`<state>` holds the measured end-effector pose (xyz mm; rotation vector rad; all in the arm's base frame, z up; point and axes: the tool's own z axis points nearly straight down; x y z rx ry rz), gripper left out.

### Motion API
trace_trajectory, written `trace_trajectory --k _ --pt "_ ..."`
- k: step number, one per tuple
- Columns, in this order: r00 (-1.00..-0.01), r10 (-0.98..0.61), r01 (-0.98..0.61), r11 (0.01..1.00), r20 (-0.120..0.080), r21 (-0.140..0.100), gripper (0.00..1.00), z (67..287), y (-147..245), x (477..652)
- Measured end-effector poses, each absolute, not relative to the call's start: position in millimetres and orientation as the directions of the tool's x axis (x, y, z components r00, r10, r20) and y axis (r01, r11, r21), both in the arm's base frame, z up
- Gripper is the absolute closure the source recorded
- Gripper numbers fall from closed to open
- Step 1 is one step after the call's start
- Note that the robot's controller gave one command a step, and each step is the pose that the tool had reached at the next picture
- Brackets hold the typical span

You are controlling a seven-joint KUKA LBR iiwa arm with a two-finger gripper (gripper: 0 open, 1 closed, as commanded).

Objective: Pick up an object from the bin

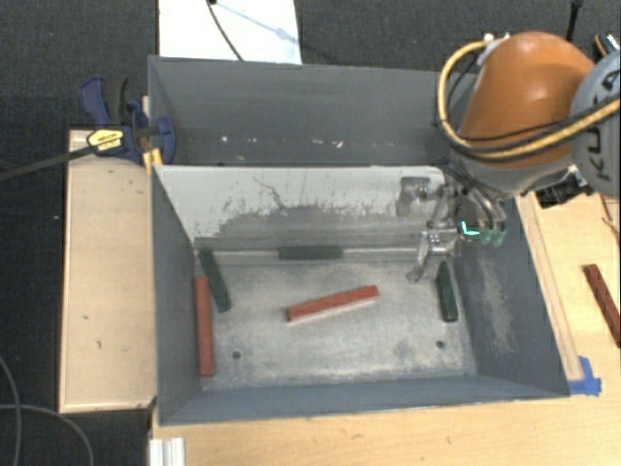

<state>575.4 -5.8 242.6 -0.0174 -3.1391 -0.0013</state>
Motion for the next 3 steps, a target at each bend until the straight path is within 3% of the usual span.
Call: trace_trajectory --k 1,2,3 --pt "-0.989 -0.149 -0.149 0.989 0.006 0.001 0.00 83 9 557.4" --pt "-0.942 -0.337 -0.337 0.942 0.001 -0.001 0.00 104 -44 537.1" --pt "-0.911 -0.413 -0.413 0.911 -0.006 0.001 0.00 69 1 579.0"
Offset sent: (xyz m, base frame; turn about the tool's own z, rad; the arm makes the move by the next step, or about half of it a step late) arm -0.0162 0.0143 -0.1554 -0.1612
